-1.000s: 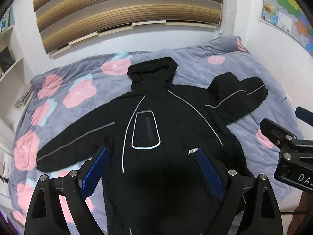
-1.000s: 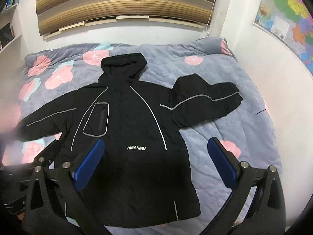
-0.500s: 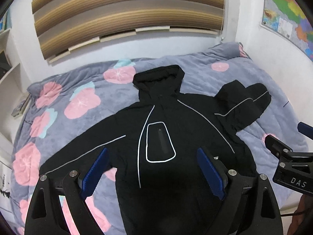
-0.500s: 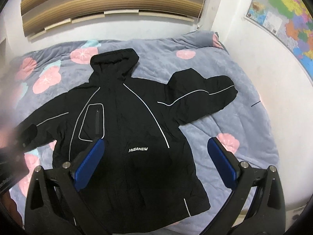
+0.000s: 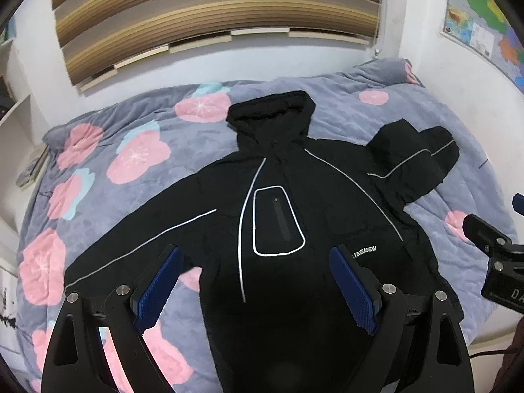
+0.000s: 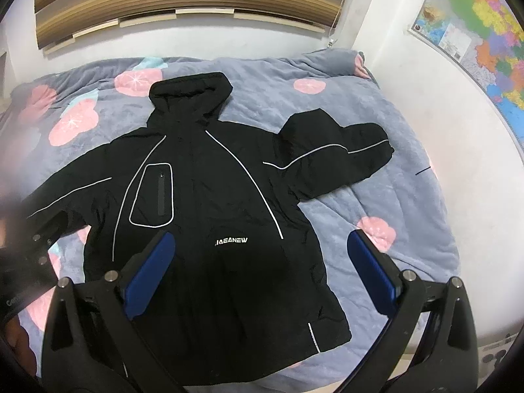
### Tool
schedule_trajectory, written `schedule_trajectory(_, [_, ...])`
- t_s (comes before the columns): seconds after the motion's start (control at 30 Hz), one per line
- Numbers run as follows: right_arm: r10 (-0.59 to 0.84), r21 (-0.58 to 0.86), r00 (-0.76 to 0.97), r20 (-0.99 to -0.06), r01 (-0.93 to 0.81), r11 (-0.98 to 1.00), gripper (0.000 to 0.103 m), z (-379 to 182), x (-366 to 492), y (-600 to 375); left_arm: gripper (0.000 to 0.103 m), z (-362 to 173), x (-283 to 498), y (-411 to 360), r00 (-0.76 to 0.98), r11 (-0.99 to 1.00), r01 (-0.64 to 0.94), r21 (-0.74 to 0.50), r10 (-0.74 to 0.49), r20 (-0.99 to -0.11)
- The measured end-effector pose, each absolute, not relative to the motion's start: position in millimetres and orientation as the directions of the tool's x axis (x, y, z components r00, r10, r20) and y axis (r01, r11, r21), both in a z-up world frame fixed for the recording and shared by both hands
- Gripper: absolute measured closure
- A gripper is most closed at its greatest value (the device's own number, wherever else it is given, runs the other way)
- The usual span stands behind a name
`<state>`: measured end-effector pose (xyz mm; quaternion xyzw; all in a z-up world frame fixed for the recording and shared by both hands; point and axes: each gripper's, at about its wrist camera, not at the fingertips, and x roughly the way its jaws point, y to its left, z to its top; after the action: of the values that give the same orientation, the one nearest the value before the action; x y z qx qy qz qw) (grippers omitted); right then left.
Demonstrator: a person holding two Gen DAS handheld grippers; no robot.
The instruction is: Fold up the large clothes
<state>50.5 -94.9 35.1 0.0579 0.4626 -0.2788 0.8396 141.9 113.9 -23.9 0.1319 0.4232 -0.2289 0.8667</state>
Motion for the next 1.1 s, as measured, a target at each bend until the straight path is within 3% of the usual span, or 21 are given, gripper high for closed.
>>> schedule_trajectory(0.67, [-0.265, -0.049, 0.553, -0.79, 0.374, 0.926, 0.0, 52.0, 18.9, -133.1, 0.012, 16.6, 57.8, 103.0, 0.648, 0.941, 0.321, 0.112, -0.131, -0.75])
schedule_trajectory(0.97, [-0.205, -0.007, 0.549, -0.81, 0.341, 0.94, 0.0, 44.2, 15.0, -163.4, 0.012, 13.8, 40.5, 74.9, 0.626, 0.94, 0.332, 0.08, -0.156, -0.764])
schedule_trajectory(1.1, [-0.212, -0.026, 0.533, -0.819, 0.335, 0.942, 0.0, 39.7, 18.7, -174.0, 0.012, 7.0, 42.9, 68.5, 0.591, 0.939, 0.343, 0.012, -0.205, -0.78])
